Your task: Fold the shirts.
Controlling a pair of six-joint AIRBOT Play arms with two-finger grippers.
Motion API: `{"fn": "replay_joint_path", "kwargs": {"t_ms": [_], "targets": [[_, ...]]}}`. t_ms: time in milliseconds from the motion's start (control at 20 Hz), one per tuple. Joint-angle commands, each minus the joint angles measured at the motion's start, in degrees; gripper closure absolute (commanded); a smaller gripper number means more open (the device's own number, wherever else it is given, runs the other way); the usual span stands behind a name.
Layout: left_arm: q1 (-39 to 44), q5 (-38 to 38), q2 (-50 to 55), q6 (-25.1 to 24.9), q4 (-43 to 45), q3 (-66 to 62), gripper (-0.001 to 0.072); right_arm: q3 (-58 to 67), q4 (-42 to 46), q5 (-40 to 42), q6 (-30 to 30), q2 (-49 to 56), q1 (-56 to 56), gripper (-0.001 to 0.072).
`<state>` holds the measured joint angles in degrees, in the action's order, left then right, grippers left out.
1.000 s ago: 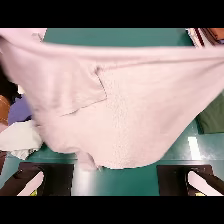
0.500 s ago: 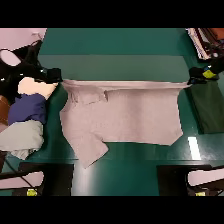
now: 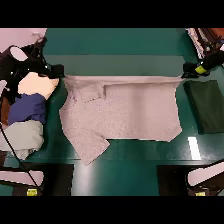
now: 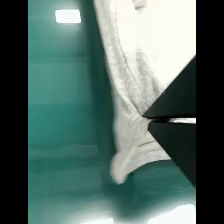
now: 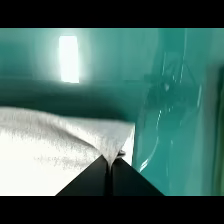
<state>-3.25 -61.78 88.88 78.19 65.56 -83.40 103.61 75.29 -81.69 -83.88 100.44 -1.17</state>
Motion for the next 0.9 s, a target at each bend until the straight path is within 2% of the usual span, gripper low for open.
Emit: {"fn": "replay_joint_path", "kwargs": {"t_ms": [0,250,300,350,400,450,600,850], "targets": [[0.04,-4.79,0.11,-0.63,0.13,4.74,0.0687,-11.21,-0.33,3.87,0.39,-4.39,0.11,0.0703],[0.04,-3.17,0.13,-0.22,0.07,12.76,0.0684,-23.69,-1.86,8.68,0.42,-8.52,0.85,0.07],[0.02,-3.26,0.13,0.42,0.07,12.96,0.0543,-24.35,-3.8,8.7,0.42,-8.66,0.85,0.0656],[-0.13,-3.58,-0.02,1.6,0.02,12.9,0.0155,-24.28,-5.42,8.66,0.39,-8.66,0.81,0.0437],[-0.13,-4.76,-0.39,2.95,0.26,12.63,0.007,-24.3,-6.8,8.44,0.42,-9.07,0.44,0.0344],[-0.13,-6.6,-1.46,2.82,0.39,12.57,0.0106,-24.33,-7.3,7.72,0.42,-10.12,-0.11,0.0344],[-0.13,-9.44,-9.29,2.82,2.78,16.09,0.0105,-26.6,-6.69,6.27,0.46,-16.68,-1.66,0.0344],[0.04,-9.81,-27.98,5.4,0.33,39.23,0.0105,-37.16,-6.8,4.72,1.05,-29.4,-4.02,0.0345]]}}
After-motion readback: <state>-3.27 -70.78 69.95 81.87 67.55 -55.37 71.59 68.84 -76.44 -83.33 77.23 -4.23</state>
